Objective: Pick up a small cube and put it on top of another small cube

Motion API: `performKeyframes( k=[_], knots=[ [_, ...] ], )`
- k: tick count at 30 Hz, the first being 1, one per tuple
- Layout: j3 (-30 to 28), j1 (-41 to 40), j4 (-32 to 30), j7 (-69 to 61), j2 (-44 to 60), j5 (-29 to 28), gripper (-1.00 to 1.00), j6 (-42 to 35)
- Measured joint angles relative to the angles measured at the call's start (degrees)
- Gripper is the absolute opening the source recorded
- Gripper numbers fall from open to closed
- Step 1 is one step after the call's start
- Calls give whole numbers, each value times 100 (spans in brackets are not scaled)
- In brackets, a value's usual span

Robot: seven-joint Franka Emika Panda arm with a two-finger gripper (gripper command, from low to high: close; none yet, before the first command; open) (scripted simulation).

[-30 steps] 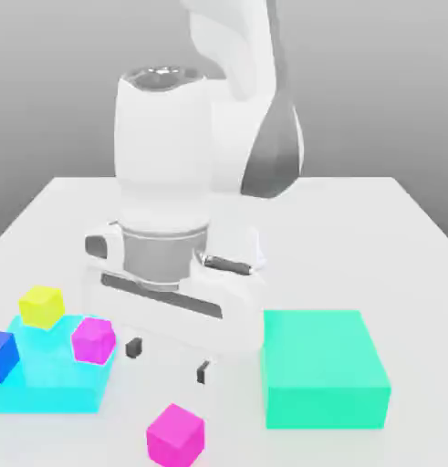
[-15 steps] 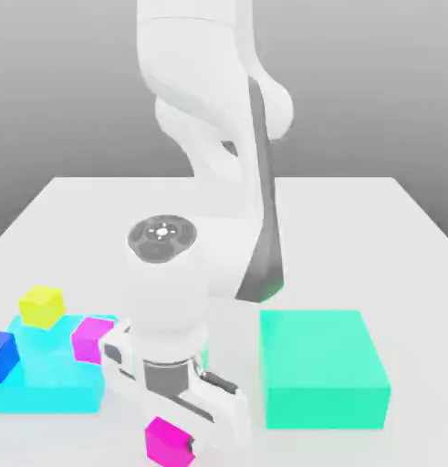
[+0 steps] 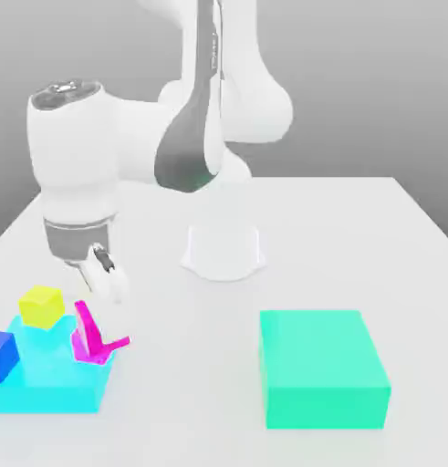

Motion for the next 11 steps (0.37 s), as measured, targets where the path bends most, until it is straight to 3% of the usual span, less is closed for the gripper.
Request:
performKeyframes(
  k=[3, 7, 8, 11],
  knots=[
    [-110, -281, -273, 545, -412, -120, -100, -137],
    [-149, -308, -425, 573, 226, -44, -100, 650],
    [-152, -298, -450, 551, 388, -8, 100, 837],
    [-152, -298, -450, 551, 388, -8, 100, 837]
  ],
)
